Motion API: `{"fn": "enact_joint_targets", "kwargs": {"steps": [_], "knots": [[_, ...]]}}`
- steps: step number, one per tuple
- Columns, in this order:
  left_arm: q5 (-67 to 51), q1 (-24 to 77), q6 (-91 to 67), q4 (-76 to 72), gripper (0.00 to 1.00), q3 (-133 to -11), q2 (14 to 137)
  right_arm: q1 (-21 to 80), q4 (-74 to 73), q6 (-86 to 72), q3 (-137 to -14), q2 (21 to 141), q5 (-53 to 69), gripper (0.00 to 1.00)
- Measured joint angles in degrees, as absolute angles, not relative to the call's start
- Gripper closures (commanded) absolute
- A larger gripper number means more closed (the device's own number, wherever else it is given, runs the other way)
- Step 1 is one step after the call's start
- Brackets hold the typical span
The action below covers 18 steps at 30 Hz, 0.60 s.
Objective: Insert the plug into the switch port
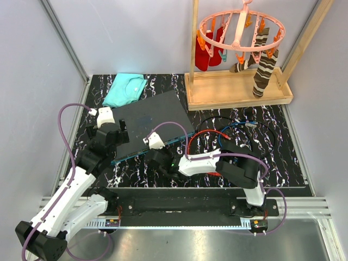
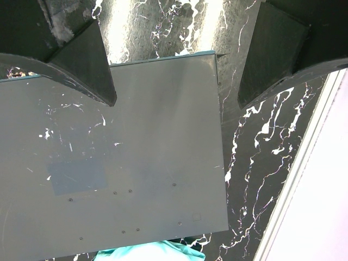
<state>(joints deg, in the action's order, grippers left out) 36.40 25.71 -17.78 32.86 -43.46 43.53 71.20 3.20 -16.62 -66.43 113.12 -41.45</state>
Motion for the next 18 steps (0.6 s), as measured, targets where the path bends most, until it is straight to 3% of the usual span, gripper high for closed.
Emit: {"fn": "enact_joint_targets", "kwargs": {"steps": [18], "knots": [[36.49, 25.85, -17.76, 32.84, 0.01, -43.46, 43.53, 71.07, 3.18, -17.85, -66.28, 113.14, -42.00, 1.00]]}}
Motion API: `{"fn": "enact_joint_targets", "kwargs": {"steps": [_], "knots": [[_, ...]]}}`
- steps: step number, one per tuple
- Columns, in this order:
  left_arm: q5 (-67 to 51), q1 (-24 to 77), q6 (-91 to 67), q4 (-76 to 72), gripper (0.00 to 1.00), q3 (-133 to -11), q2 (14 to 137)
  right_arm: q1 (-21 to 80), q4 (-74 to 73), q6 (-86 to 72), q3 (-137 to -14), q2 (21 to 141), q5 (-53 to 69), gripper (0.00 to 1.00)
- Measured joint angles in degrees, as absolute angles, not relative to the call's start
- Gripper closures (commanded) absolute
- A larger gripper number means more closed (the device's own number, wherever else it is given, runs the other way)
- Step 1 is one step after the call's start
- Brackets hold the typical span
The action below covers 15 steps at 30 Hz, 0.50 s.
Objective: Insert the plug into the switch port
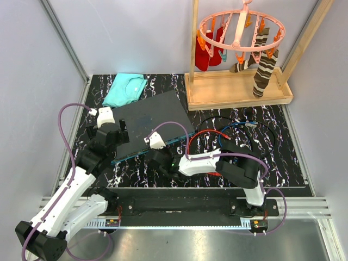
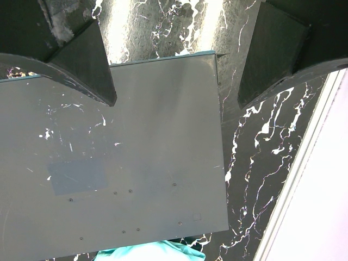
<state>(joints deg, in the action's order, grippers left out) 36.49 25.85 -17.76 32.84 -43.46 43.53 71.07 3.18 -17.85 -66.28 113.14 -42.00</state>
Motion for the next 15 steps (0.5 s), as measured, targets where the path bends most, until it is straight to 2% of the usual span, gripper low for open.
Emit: {"fn": "enact_joint_targets", "kwargs": {"steps": [15], "knots": [[36.49, 25.87, -17.76, 32.84, 0.01, -43.46, 43.53, 69.84, 5.78, -18.65, -65.54, 113.14, -40.95, 1.00]]}}
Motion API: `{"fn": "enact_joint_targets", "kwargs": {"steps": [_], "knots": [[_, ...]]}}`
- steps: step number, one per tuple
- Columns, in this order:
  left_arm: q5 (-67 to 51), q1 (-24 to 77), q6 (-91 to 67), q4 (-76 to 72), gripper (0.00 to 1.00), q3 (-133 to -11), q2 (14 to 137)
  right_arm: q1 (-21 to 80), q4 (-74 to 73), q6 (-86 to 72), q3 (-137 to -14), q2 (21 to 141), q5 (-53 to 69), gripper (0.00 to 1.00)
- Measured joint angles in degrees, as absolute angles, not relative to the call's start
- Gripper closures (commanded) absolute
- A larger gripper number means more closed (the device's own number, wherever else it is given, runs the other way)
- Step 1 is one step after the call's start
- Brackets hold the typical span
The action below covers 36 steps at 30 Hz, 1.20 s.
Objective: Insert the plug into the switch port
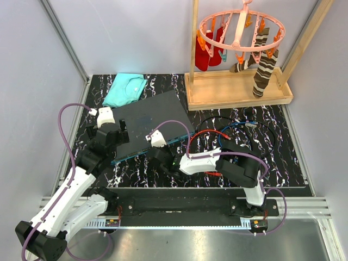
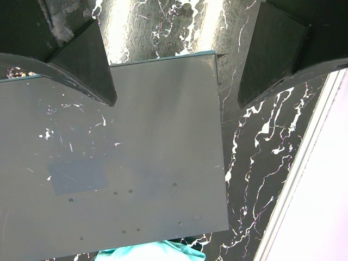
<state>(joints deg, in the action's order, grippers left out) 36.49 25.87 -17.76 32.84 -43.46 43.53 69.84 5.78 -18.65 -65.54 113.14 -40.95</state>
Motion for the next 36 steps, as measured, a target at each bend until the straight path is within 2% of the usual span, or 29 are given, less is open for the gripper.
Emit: {"fn": "enact_joint_targets", "kwargs": {"steps": [7, 19, 22, 31, 36], "knots": [[36.49, 25.87, -17.76, 32.82, 0.01, -43.46, 43.53, 69.80, 6.15, -18.68, -65.82, 113.75, -40.86, 1.00], [36.45, 25.87, -17.74, 32.80, 0.01, -43.46, 43.53, 69.23, 6.09, -18.33, -67.72, 115.37, -40.86, 0.86], [36.45, 25.87, -17.74, 32.75, 0.01, -43.46, 43.55, 69.04, 5.93, -18.20, -67.88, 115.39, -40.36, 0.79], [36.40, 25.87, -17.76, 32.45, 0.01, -43.46, 43.94, 66.15, 7.70, -17.17, -70.50, 116.75, -36.49, 0.67], [35.75, 25.87, -17.78, 32.42, 0.01, -43.46, 45.04, 65.76, 7.20, -16.36, -70.52, 116.57, -35.07, 0.52]]}}
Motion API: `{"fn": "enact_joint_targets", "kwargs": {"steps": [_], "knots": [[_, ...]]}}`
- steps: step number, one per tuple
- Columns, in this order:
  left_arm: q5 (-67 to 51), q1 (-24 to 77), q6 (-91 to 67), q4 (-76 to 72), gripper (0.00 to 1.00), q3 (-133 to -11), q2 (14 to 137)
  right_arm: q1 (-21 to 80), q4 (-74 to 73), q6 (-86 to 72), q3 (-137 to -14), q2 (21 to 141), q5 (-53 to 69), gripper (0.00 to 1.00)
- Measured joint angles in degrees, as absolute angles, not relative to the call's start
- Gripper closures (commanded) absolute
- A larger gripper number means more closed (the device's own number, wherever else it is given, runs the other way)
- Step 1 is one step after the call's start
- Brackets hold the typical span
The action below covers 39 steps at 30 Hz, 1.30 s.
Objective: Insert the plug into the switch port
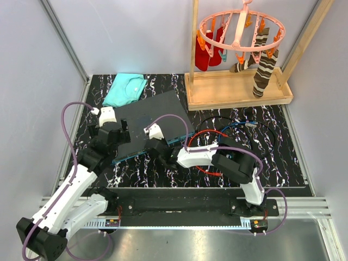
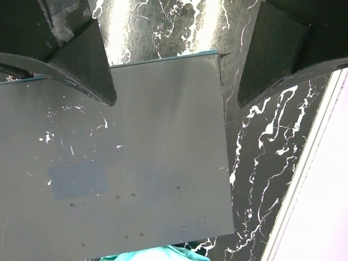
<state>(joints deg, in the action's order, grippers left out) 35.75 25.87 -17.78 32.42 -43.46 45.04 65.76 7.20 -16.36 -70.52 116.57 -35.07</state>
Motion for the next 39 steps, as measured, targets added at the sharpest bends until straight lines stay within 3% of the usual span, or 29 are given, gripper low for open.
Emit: {"fn": "enact_joint_targets", "kwargs": {"steps": [5, 13, 18, 21, 25, 27, 39], "knots": [[33.41, 24.27, -18.00, 32.53, 0.01, -43.79, 48.03, 65.56, 7.33, -17.43, -69.43, 114.13, -31.73, 0.36], [28.34, 19.88, -18.04, 31.35, 0.01, -52.47, 59.40, 62.76, 1.72, -20.93, -63.92, 99.96, -29.78, 0.36], [24.49, 16.43, -18.31, 28.99, 0.01, -61.43, 71.96, 62.46, -1.52, -24.16, -60.55, 97.91, -24.51, 0.47], [21.69, 14.17, -18.44, 28.27, 0.01, -67.79, 81.10, 62.43, -3.55, -25.67, -59.44, 98.28, -21.28, 0.62], [18.13, 11.66, -18.50, 28.03, 0.01, -75.90, 91.98, 62.41, -4.19, -26.72, -59.48, 99.94, -18.15, 0.91], [16.40, 10.39, -18.52, 27.86, 0.01, -79.85, 96.99, 62.39, -4.34, -27.18, -59.79, 101.25, -16.82, 0.98], [7.81, 5.89, -19.05, 29.47, 0.01, -95.26, 117.91, 61.01, -4.36, -27.22, -65.14, 108.84, -13.58, 1.00]]}}
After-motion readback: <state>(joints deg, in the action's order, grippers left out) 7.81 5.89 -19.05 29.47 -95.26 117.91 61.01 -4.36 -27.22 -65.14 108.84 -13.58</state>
